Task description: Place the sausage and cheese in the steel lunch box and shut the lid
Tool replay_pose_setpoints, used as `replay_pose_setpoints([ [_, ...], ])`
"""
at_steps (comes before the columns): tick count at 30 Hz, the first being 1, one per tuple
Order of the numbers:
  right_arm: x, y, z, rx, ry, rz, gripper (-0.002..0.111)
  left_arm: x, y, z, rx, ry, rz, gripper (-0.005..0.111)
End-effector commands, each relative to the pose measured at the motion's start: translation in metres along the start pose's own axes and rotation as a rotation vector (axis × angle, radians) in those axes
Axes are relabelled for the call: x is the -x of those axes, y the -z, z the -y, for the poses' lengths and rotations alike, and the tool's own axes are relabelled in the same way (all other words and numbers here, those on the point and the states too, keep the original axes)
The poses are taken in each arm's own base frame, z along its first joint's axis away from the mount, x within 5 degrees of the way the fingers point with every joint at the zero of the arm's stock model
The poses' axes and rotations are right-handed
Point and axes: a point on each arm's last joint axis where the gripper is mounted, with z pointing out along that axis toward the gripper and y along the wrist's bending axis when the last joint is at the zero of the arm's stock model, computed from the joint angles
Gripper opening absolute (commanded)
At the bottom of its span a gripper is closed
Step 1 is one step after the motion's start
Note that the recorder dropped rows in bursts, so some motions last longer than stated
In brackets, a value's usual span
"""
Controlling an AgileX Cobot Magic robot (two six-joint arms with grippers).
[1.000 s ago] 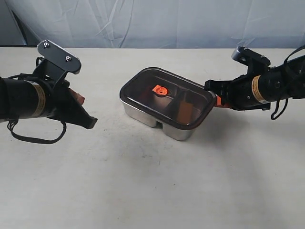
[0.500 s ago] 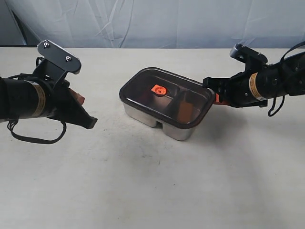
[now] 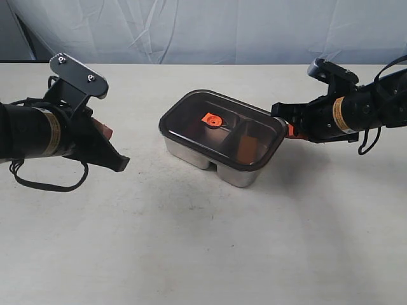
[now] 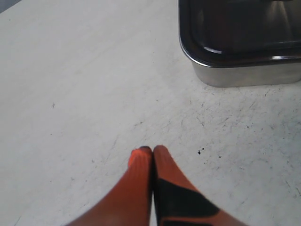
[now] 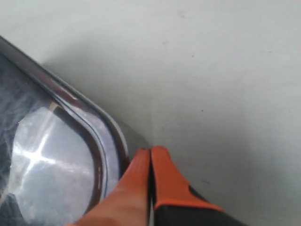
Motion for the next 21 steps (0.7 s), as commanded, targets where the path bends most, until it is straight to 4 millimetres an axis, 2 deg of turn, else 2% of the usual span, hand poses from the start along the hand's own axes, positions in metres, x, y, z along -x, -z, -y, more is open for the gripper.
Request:
replay_pose_setpoints([
  [1,-0.006,-0.001,0.010,-0.069,-0.035,0.008,-0.001,0.000,0.000,-0.001,0.008,-0.004,-0.003,0.000],
  [5,-0.017,-0.002,0.012,-0.066,-0.045,-0.029,-0.001,0.000,0.000,-0.002,0.010,-0.004,-0.004,0.000],
  [10,-0.025,0.002,0.004,0.022,-0.050,-0.085,-0.001,0.000,0.000,-0.002,0.015,-0.004,-0.008,0.000],
  [17,-0.027,0.017,-0.003,0.054,-0.040,-0.070,-0.001,-0.003,0.000,-0.007,0.058,-0.013,-0.040,0.000],
  [21,-0.027,0.025,-0.010,0.095,-0.033,-0.071,-0.001,-0.007,-0.001,-0.019,0.096,0.040,-0.061,0.000],
])
